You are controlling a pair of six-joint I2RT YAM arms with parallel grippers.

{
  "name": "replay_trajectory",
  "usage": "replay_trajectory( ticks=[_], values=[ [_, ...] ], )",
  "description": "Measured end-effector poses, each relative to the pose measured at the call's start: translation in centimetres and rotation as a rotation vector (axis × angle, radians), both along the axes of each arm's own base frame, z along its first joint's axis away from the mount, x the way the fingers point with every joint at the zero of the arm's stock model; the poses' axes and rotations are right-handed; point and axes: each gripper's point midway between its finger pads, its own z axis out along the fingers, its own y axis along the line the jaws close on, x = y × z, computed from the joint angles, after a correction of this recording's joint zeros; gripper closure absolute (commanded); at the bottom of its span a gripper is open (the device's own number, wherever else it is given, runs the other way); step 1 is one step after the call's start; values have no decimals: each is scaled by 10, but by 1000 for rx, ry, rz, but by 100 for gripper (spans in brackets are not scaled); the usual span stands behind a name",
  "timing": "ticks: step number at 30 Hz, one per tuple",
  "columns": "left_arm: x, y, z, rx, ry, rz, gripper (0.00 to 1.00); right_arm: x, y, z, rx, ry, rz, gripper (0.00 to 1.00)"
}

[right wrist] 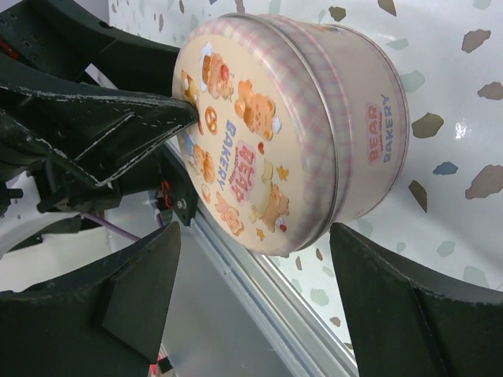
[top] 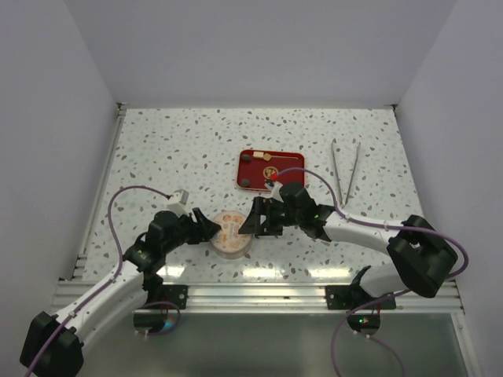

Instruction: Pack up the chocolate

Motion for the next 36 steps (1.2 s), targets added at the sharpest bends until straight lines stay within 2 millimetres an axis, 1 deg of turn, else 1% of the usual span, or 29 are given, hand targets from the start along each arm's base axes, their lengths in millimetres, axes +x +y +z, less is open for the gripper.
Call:
replay_trajectory(
  ticks=[6,19,23,30,34,36],
  values=[
    [0,0,-4,13,10,-4,43,0,0,-5,-17,11,3,21],
    [4,-2,-8,21,17,-5,43,5,4,-6,-33,3,15,21],
    [5,-2,-8,23,14,-7,43,7,2,-10,-67,-2,16,21],
    [8,-4,-9,26,18,-8,44,9,-4,-22,-157,-24,11,21],
    [8,-4,-9,26,17,-9,44,7,-12,-37,-251,-21,9,22],
    [9,-5,-9,26,18,-10,45,7,-12,-38,-280,-25,15,22]
  ],
)
